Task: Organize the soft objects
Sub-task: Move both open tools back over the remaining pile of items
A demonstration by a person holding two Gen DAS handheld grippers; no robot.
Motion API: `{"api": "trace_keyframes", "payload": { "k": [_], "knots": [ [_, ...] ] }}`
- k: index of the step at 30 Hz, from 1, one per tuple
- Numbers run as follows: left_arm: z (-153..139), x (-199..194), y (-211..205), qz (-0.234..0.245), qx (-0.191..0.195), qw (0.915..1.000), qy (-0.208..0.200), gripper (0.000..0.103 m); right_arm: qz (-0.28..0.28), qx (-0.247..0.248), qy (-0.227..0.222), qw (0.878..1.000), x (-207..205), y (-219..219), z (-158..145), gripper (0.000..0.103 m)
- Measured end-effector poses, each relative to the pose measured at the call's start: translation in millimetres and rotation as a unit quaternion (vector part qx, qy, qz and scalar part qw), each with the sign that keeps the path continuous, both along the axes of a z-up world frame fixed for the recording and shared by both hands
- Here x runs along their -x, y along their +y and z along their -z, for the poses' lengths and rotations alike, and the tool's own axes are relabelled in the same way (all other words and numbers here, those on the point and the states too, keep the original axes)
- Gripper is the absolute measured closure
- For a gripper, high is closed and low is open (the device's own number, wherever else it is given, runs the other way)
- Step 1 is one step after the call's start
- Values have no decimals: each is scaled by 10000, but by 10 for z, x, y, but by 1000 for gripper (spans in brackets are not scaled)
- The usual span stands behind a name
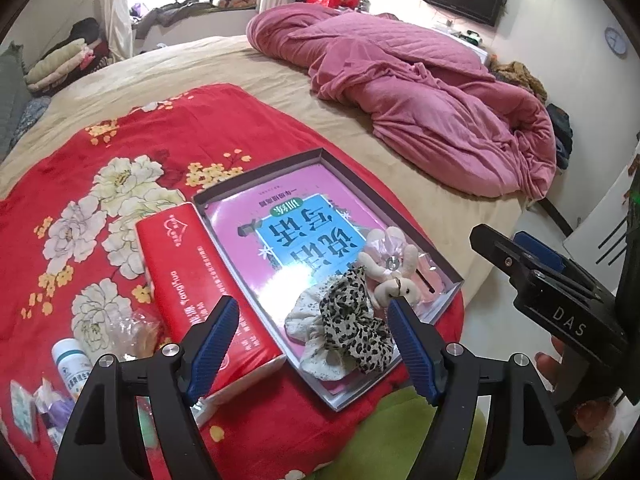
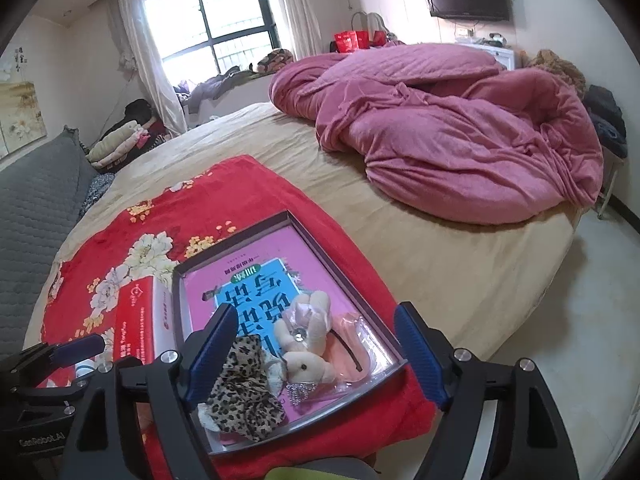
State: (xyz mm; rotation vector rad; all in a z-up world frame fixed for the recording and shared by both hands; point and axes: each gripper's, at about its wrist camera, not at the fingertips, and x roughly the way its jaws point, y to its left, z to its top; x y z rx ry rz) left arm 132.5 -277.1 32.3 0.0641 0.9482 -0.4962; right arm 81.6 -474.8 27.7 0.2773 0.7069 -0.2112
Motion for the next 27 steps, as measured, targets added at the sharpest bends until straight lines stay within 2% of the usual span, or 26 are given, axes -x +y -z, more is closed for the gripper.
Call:
{"api": "trace_keyframes", "payload": {
  "k": [14,27],
  "knots": [
    [-181,134,426,-306,129,9994,-129,25,-77,302,-164,9994,90,302,-264,20],
    [-274,260,941,-695,156,9972,-217,25,-558,403,-275,9973,99,774,-449,20]
  ]
}}
